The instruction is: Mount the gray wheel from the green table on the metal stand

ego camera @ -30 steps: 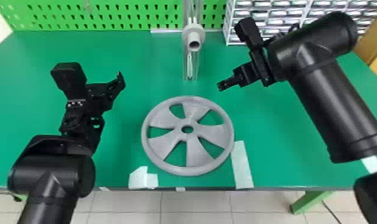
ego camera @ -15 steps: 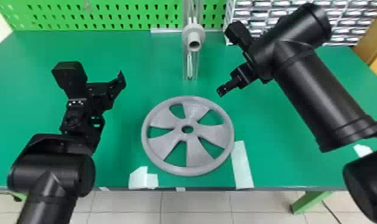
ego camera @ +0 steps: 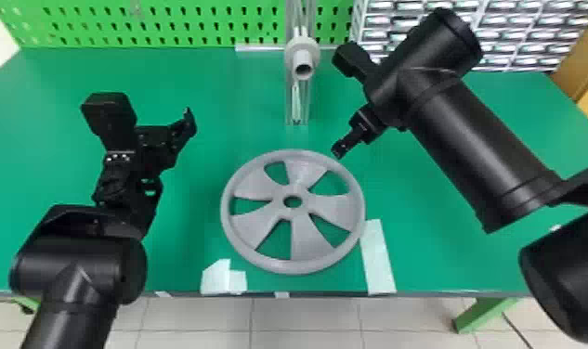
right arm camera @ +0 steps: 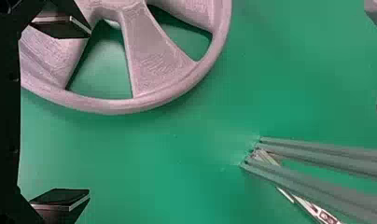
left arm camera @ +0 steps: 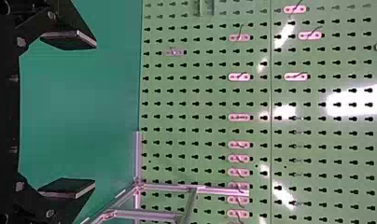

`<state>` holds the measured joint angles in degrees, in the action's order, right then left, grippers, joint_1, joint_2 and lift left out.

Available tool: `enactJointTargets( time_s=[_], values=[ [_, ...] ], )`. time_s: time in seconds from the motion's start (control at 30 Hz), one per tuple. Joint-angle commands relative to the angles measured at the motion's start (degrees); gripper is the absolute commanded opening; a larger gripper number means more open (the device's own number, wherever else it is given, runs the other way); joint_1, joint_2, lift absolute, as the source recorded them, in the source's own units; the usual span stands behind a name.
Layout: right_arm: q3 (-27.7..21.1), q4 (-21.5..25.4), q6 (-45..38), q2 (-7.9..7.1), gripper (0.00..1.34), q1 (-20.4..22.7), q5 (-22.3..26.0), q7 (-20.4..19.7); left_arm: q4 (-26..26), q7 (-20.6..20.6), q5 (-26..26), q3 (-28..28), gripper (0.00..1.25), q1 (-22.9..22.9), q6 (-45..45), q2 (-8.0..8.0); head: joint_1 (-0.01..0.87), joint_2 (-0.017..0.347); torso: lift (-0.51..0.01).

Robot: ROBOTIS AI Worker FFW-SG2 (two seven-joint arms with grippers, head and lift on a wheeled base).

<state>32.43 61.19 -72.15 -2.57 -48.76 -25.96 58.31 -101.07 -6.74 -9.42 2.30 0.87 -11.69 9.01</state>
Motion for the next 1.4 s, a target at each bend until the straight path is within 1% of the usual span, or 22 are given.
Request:
enactJointTargets(
  time_s=[0.0,0.3,0.53,0.8,1.1,1.37],
  values=[
    [0.3,-0.5,0.0,0.37,1.24,-0.1,-0.8,0.2,0.0,0.0,-0.2,0.3,1.02,-0.2,0.0,0.39,0.867,0.052,-0.100],
    [2.1,-2.2,0.0,0.72,1.24,-0.3,-1.6,0.8,0.0,0.0,-0.3,0.6,1.02,-0.2,0.0,0.65,0.867,0.052,-0.100],
    [2.3,-3.2,0.1,0.72,1.24,-0.3,-1.6,0.8,0.0,-0.1,-0.8,1.0,1.02,-0.5,0.0,1.27,0.867,0.052,-0.100],
    [2.6,-5.5,0.1,1.07,1.24,0.0,-1.5,0.8,0.0,-0.3,-0.7,1.2,1.02,-0.4,0.0,1.36,0.867,0.052,-0.100],
    [0.1,-7.7,1.0,1.69,1.24,0.6,-2.3,0.8,0.0,-0.3,-0.8,1.4,1.02,-0.7,0.0,1.45,0.867,0.052,-0.100],
    [-0.5,-10.1,2.5,2.39,1.24,0.5,-2.5,0.2,0.0,-0.3,-0.8,1.6,1.02,-1.0,0.0,1.62,0.867,0.052,-0.100]
  ],
)
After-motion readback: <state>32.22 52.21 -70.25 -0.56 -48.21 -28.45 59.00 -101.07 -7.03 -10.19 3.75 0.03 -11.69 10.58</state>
